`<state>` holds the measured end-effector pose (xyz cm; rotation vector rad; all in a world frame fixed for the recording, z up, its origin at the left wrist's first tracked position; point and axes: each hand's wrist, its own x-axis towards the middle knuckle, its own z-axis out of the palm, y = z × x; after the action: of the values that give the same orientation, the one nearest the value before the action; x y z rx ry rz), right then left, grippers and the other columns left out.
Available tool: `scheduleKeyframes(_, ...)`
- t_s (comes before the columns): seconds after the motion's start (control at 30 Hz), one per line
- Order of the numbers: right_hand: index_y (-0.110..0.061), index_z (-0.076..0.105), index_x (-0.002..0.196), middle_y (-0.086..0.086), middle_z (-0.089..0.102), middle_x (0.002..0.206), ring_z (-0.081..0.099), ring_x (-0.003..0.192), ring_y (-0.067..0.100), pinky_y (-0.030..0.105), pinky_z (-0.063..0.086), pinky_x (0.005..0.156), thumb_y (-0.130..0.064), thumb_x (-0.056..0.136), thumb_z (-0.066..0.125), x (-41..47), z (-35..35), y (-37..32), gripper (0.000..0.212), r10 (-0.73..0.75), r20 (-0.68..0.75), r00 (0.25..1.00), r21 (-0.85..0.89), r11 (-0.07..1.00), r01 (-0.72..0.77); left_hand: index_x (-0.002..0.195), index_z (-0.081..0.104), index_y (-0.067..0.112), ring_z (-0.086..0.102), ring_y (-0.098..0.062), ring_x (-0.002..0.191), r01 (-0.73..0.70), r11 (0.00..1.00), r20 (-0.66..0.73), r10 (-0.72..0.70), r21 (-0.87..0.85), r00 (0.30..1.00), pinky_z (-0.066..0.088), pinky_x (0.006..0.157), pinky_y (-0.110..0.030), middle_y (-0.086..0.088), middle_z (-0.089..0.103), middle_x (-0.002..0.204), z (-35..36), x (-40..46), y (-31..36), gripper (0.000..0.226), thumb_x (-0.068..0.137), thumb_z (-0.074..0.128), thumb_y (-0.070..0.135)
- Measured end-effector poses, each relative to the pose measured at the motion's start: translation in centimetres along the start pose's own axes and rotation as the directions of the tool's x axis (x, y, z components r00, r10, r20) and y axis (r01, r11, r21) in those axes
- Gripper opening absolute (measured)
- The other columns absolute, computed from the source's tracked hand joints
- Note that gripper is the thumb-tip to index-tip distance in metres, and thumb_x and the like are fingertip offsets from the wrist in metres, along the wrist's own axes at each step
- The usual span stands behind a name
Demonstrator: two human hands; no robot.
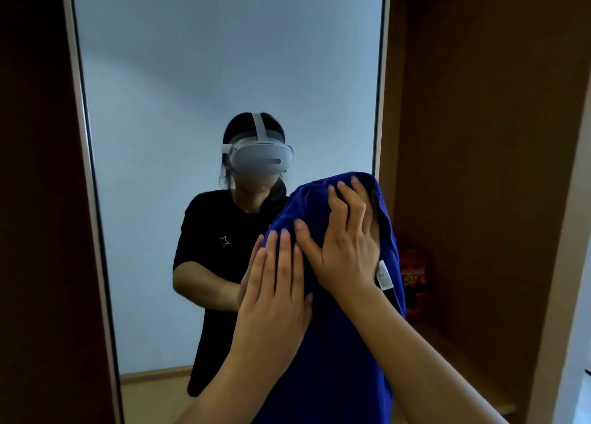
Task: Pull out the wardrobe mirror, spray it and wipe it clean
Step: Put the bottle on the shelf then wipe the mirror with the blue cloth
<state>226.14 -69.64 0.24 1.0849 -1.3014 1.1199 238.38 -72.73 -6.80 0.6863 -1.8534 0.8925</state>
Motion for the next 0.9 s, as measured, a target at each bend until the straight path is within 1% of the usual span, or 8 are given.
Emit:
scheduleKeyframes(0.2, -0.009, 0.038, 0.131, 0.006, 0.033, 0.138, 0.030, 0.137, 0.025, 0.047, 0.043, 0.100, -0.055, 0.091, 0.045, 5.4, -0.1, -0.4, 0.061, 0.017, 0.030, 0.999, 0.013, 1.000, -0.017, 0.150, 0.011, -0.009, 0.010, -0.040, 0.147, -0.016, 1.000, 0.038, 0.015, 0.012, 0.999, 0.010, 0.121, -0.047, -0.029, 0.009, 0.157, -2.1, 5.0, -1.8, 0.069, 0.100, 0.031, 0.035)
scheduleKeyframes(0.3, -0.009, 0.038, 0.129, 0.005, 0.033, 0.137, 0.031, 0.136, 0.024, 0.047, 0.045, 0.098, -0.054, 0.091, 0.044, 8.1, -0.1, -0.5, 0.060, 0.011, 0.018, 1.000, 0.016, 1.000, -0.012, 0.149, 0.013, -0.009, 0.010, -0.040, 0.147, -0.017, 1.000, 0.045, 0.017, 0.013, 0.999, 0.010, 0.121, -0.047, -0.029, 0.010, 0.157, -2.8, 7.4, -2.5, 0.069, 0.100, 0.033, 0.036)
scheduleKeyframes(0.47, -0.010, 0.039, 0.129, 0.005, 0.034, 0.136, 0.031, 0.136, 0.023, 0.044, 0.046, 0.097, -0.055, 0.092, 0.043, 13.6, 0.0, -0.6, 0.059, 0.009, -0.005, 1.000, 0.014, 1.000, -0.009, 0.149, 0.014, -0.010, 0.011, -0.040, 0.147, -0.018, 0.999, 0.017, 0.018, 0.026, 1.000, 0.008, 0.121, -0.046, -0.030, 0.014, 0.156, -4.4, 12.7, -4.1, 0.067, 0.100, 0.029, 0.035)
scheduleKeyframes(0.63, -0.011, 0.038, 0.129, 0.003, 0.034, 0.136, 0.030, 0.137, 0.023, 0.046, 0.046, 0.097, -0.055, 0.091, 0.043, 20.5, 0.2, -0.5, 0.058, -0.009, -0.013, 1.000, 0.034, 0.999, 0.010, 0.146, 0.019, -0.012, 0.015, -0.041, 0.146, 0.016, 0.999, -0.027, -0.015, 0.042, 1.000, 0.009, 0.121, -0.047, -0.034, 0.018, 0.153, -6.0, 18.9, -5.1, 0.066, 0.100, 0.028, 0.034)
scheduleKeyframes(0.8, -0.009, 0.045, 0.127, 0.009, 0.047, 0.134, 0.032, 0.135, 0.023, 0.046, 0.045, 0.098, -0.055, 0.091, 0.043, 25.8, 0.3, -0.6, 0.059, -0.014, -0.047, 0.999, 0.027, 1.000, 0.016, 0.147, 0.019, -0.012, 0.013, -0.040, 0.146, 0.031, 0.999, -0.074, -0.028, 0.041, 0.997, 0.011, 0.121, -0.048, -0.032, 0.015, 0.154, -7.4, 23.8, -6.3, 0.067, 0.100, 0.029, 0.035)
scheduleKeyframes(0.9, -0.007, 0.050, 0.128, 0.010, 0.050, 0.134, 0.031, 0.136, 0.023, 0.047, 0.045, 0.099, -0.056, 0.091, 0.042, 27.9, 0.2, -0.7, 0.061, -0.012, -0.027, 1.000, 0.029, 0.999, 0.013, 0.146, 0.021, -0.012, 0.017, -0.040, 0.146, 0.030, 0.998, -0.085, -0.025, 0.048, 0.996, 0.014, 0.120, -0.047, -0.032, 0.019, 0.154, -8.1, 25.6, -6.9, 0.066, 0.100, 0.028, 0.035)
